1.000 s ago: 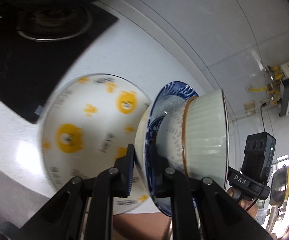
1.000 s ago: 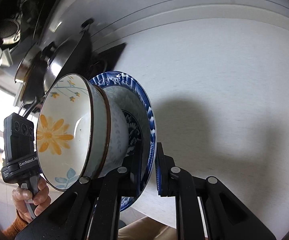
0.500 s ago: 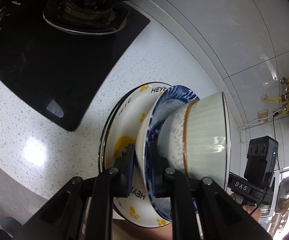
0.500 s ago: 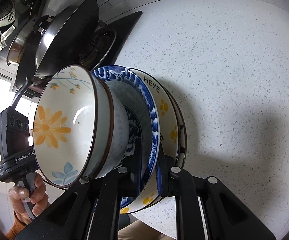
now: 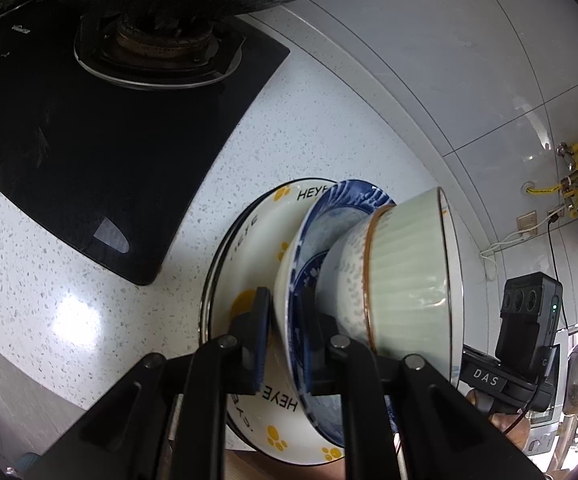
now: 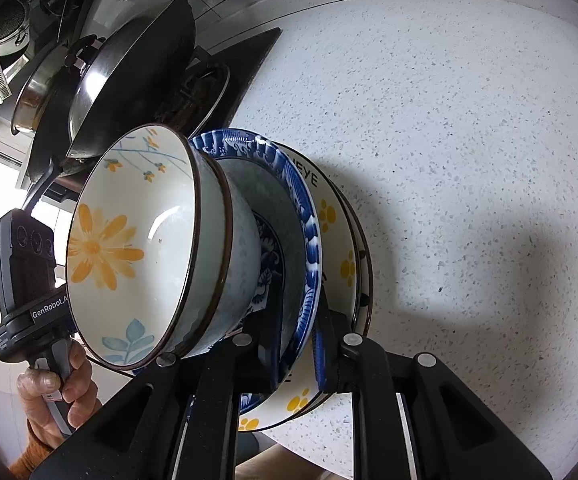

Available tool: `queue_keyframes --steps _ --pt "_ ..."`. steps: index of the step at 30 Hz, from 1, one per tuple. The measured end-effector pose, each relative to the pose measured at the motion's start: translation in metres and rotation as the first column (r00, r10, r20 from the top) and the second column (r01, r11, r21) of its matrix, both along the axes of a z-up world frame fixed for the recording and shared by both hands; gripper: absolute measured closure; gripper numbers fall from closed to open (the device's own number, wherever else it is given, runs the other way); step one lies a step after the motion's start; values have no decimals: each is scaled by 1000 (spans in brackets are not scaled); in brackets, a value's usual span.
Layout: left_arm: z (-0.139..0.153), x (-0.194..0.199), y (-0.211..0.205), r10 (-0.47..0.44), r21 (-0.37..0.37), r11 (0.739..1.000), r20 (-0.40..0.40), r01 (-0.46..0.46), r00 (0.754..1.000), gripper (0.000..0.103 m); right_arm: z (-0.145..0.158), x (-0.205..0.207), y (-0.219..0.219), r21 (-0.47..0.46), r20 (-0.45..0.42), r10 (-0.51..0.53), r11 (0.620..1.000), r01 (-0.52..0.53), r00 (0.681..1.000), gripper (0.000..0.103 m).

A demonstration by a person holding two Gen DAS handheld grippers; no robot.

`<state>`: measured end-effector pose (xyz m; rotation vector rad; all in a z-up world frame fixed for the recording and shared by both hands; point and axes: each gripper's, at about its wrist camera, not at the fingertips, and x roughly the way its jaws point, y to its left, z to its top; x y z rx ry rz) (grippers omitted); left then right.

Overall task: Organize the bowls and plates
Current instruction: 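Carry the plate over the bear plate stack and lower it on top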

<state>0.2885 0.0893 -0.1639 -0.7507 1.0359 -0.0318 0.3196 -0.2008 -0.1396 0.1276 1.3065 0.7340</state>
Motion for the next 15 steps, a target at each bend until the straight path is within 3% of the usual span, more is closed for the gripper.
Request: queue_keyframes --steps 15 --pt "16 -18 -2 30 53 998 54 -32 998 91 27 -13 -1 -50 150 -23 998 31 988 89"
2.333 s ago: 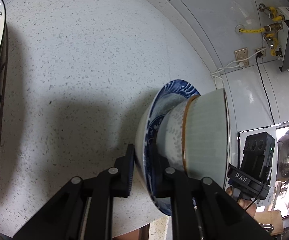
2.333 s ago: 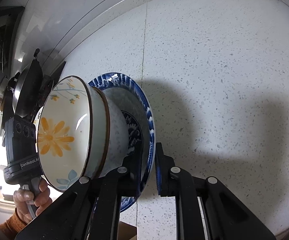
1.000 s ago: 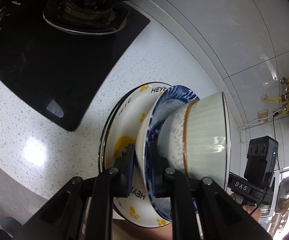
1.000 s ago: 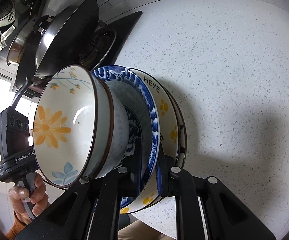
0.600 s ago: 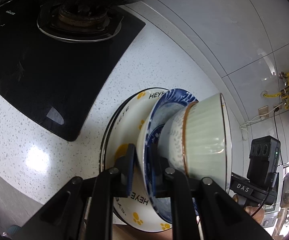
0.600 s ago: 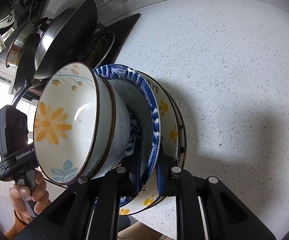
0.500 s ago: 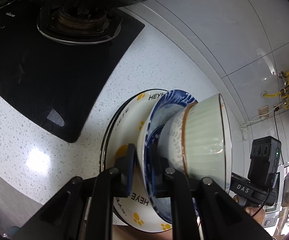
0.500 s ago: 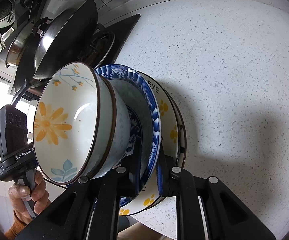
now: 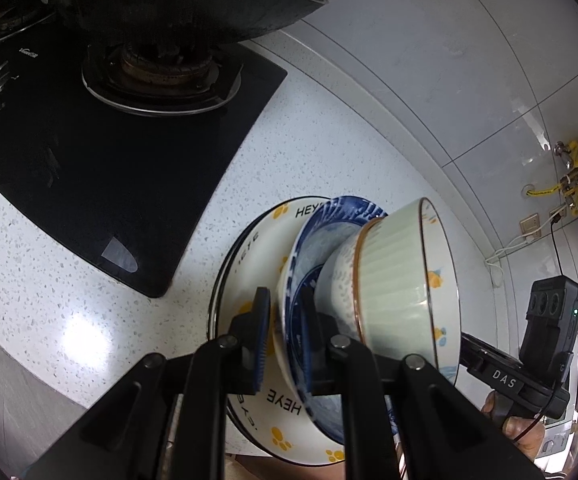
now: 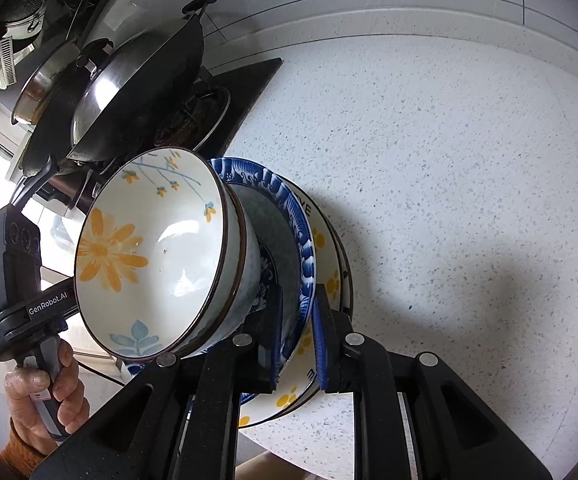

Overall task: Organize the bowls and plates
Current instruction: 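Carry the plate over the bear plate stack and lower it on top, then open both grippers to release the blue-and-white plate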

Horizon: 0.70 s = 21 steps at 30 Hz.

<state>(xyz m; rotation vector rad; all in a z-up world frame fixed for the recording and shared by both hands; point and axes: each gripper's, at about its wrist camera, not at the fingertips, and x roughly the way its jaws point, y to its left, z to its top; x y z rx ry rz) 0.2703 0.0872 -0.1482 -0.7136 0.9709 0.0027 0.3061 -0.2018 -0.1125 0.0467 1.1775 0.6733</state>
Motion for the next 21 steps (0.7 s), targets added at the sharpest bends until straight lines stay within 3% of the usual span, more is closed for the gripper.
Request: queue_keyframes --steps 21 --pt "38 -36 -1 81 110 990 90 -91 993 88 42 -23 -14 -59 214 -33 997 46 976 89"
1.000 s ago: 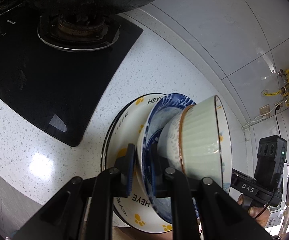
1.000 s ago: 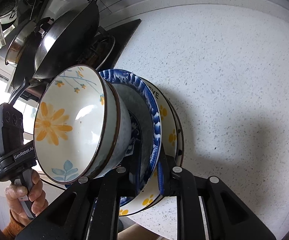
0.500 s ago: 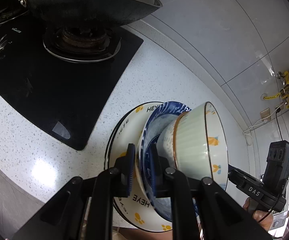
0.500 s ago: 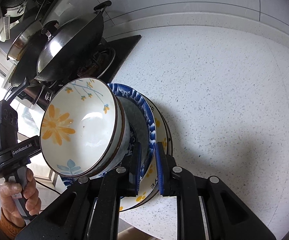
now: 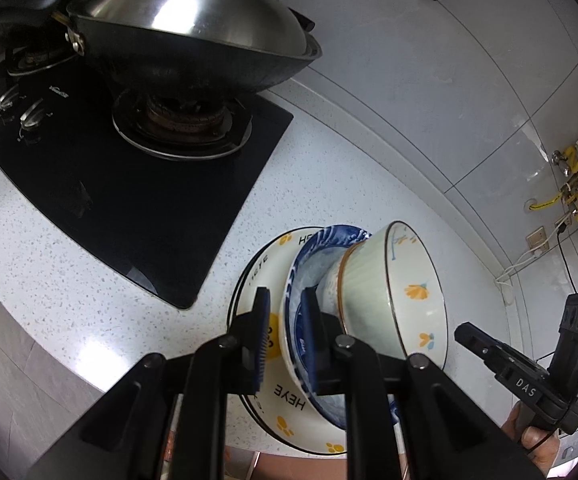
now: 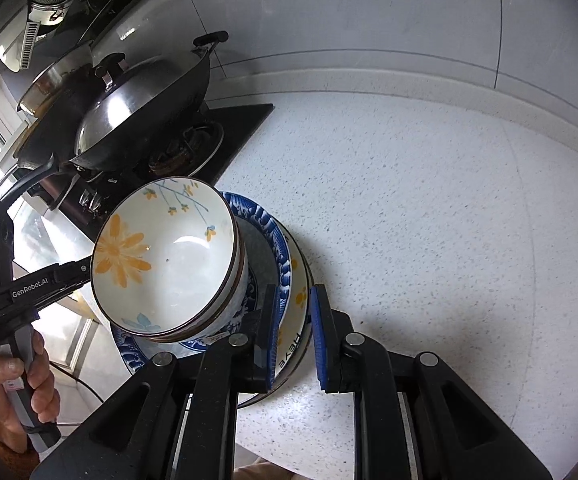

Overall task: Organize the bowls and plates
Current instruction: 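Open both grippers to release the blue-and-white plate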

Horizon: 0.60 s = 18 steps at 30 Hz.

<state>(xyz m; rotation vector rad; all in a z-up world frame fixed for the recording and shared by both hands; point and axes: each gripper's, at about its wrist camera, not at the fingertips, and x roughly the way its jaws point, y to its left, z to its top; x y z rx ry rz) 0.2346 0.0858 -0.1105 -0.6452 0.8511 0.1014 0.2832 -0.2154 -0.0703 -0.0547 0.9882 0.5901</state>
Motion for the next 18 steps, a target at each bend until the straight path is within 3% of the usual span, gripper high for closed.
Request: queue_keyframes --steps 4,10,18 --pt "13 -11 -9 7 31 999 27 -8 1000 88 6 -7 -4 -14 41 -11 1000 11 999 88" --pt "50 -30 -33 -6 137 990 119 -11 993 88 18 -19 -14 -30 96 -30 999 33 995 88" --pt "96 -34 -91 -112 255 965 216 54 970 88 34 -33 -38 -43 164 -78 995 86 983 82"
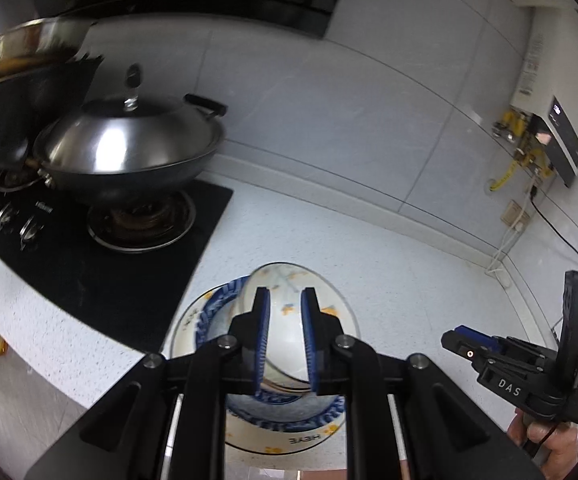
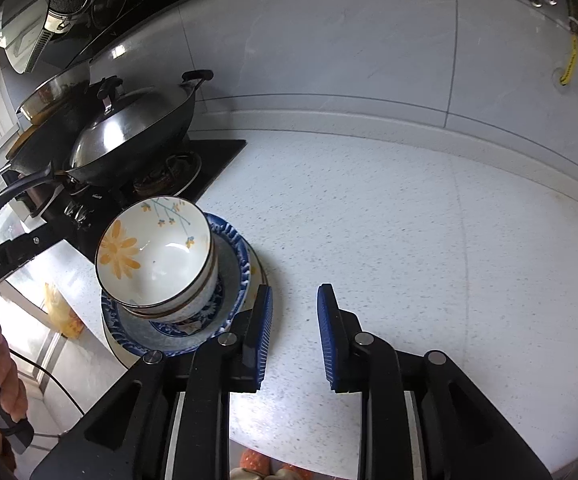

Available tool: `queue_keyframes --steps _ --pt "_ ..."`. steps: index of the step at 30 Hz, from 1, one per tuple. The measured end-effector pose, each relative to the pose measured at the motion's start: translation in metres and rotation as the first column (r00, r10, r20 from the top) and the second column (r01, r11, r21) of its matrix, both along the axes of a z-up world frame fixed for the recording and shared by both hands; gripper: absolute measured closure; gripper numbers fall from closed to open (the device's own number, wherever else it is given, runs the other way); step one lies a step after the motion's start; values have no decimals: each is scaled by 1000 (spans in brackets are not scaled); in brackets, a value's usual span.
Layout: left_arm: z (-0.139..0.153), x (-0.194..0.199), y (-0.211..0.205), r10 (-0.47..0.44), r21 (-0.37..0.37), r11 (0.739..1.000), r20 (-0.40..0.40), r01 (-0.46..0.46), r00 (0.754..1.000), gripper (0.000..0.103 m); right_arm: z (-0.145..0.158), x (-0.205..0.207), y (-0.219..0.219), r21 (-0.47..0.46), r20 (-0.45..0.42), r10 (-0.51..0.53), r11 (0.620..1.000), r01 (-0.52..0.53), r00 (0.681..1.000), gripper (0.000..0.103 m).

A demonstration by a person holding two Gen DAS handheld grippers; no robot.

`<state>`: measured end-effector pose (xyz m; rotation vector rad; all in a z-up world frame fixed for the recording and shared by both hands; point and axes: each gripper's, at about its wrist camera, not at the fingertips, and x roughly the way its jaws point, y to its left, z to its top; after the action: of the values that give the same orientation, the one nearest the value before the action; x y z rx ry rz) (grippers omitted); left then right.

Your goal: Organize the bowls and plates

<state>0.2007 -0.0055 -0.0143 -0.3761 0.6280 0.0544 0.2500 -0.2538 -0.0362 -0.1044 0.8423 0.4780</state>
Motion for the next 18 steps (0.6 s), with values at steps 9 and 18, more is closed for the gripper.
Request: queue_keyframes --steps 9,18 --pt "7 15 -63 -107 56 993 4 106 994 88 12 -10 -36 16 43 -90 996 89 995 82" --pt "7 23 -104 -179 76 981 5 178 984 88 18 -18 -63 21 65 -163 987 162 984 82"
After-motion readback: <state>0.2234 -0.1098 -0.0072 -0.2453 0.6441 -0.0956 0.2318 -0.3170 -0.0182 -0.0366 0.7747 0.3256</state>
